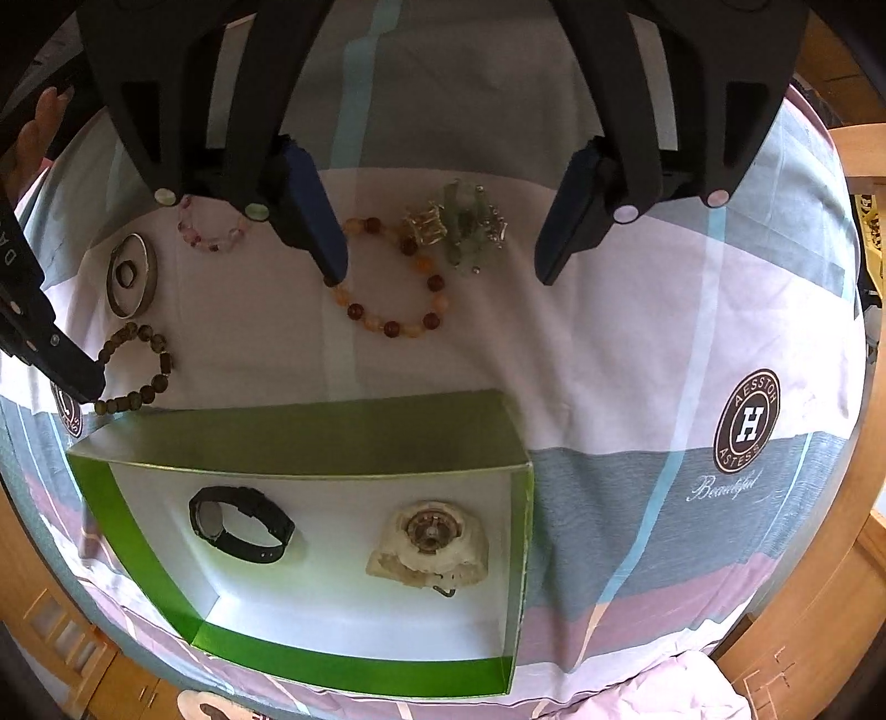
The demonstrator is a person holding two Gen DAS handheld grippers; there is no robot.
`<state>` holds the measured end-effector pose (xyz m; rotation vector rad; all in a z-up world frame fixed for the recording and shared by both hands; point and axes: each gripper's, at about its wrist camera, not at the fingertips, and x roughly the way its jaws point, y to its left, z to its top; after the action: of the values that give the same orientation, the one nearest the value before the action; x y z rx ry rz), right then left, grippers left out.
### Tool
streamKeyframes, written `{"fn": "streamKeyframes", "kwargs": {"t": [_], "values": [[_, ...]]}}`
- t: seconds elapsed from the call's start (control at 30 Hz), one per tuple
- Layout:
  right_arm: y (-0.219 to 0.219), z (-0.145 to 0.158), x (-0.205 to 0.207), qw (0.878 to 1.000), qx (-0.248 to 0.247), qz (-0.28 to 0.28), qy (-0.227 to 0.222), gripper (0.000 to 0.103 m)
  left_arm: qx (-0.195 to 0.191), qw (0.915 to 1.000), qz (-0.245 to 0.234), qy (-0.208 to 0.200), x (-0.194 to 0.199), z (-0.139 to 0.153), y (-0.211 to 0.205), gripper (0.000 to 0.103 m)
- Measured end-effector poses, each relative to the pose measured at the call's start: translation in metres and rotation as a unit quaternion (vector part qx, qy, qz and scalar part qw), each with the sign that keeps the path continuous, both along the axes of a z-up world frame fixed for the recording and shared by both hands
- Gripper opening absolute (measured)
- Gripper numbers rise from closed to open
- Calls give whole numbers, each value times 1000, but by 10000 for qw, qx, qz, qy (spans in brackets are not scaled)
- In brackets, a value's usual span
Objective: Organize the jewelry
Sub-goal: 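Grasp the brown bead bracelet with the right tool while the left tool grasps green jade charms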
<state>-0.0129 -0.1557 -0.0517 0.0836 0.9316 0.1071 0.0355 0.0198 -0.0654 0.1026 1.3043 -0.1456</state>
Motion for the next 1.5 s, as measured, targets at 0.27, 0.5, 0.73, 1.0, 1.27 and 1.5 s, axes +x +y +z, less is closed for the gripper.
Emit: {"fn": "streamKeyframes", "kwargs": {"t": [0.27, 0.5, 0.73, 1.0, 1.27, 1.5], "values": [[1, -6, 4, 10000, -32, -43, 69, 7, 74, 10000, -26, 58, 5, -6, -4, 73], [3, -9, 5, 9999, -59, -50, 113, 7, 159, 9997, -118, 106, 8, -14, -13, 73], [3, -10, 5, 9999, -58, -60, 110, 7, 303, 9992, -152, 213, 10, -28, -20, 74], [2, -10, 4, 9999, -56, -85, 111, 7, 445, 9985, -197, 246, 10, -41, -32, 75], [2, -11, 3, 9999, -71, -86, 96, 7, 391, 9987, -217, 245, 10, -47, -37, 70], [2, -12, 3, 9999, -100, -89, 93, 7, 210, 9993, -258, 193, 8, -46, -36, 26]]}}
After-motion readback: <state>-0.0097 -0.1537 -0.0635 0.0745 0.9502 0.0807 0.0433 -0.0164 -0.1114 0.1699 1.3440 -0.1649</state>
